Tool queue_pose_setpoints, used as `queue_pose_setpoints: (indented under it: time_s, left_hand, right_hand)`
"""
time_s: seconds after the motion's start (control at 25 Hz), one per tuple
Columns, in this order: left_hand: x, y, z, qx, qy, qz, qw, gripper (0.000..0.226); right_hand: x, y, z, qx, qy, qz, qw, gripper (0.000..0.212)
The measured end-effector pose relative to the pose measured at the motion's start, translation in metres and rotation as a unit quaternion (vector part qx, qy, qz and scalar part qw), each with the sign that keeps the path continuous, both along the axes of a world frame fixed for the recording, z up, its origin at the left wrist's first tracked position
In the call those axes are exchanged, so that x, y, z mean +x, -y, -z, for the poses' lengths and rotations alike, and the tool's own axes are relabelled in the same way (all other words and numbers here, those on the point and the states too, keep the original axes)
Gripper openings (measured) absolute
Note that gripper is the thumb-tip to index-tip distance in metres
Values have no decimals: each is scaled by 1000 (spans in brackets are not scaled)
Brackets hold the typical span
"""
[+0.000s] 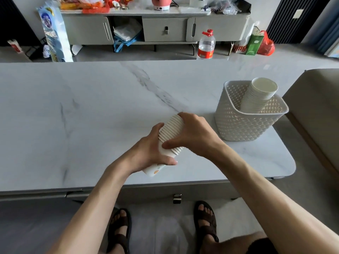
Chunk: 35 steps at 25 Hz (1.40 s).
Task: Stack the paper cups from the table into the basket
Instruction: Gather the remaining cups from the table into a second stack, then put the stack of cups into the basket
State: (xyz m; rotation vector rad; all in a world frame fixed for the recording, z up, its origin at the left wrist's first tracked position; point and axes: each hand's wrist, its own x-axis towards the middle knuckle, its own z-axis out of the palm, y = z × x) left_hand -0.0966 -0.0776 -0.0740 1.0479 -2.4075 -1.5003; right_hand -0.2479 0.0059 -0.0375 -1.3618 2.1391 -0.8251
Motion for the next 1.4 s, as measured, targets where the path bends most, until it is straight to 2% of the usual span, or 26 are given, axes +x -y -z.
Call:
queue_pose_setpoints:
  time_s: [0.16, 0.24, 0.36, 0.48, 0.64, 0.76, 1.04, 1.28, 1.4]
  left_hand:
    - [-26, -17, -30, 28, -66, -5, 997, 78]
    - [-42, -24, -46, 29, -95, -18, 995, 78]
    - [-61, -25, -63, -8, -120, -92, 988, 78]
    - [-69, -24, -66, 1, -111, -138, 984, 62]
    - [-82, -24, -65, 17, -77, -124, 989, 39]
    - [-90, -21, -68, 14, -72, -131, 989, 31]
    - [-100, -17, -58, 13, -63, -146, 987, 34]
    - [-102, -11, -52, 14, -65, -152, 986, 28]
    - [-103, -12, -54, 13, -60, -150, 987, 29]
  right_hand:
    - [-8, -12, -39, -34, -119, 4, 992, 43]
    - [-26, -24, -63, -54, -192, 13, 980, 48]
    - [-72, -45, -104, -109, -290, 48, 950, 53]
    - [-119, -56, -128, -137, -354, 66, 923, 58]
    - [-155, -51, -122, -112, -403, 48, 907, 66]
    - [-162, -42, -103, -78, -426, 28, 901, 67]
    - [-165, -28, -48, 29, -428, 4, 903, 38]
    - [-183, -30, -24, 101, -347, -36, 932, 21]
    - [-178, -35, -33, 62, -232, -58, 969, 19]
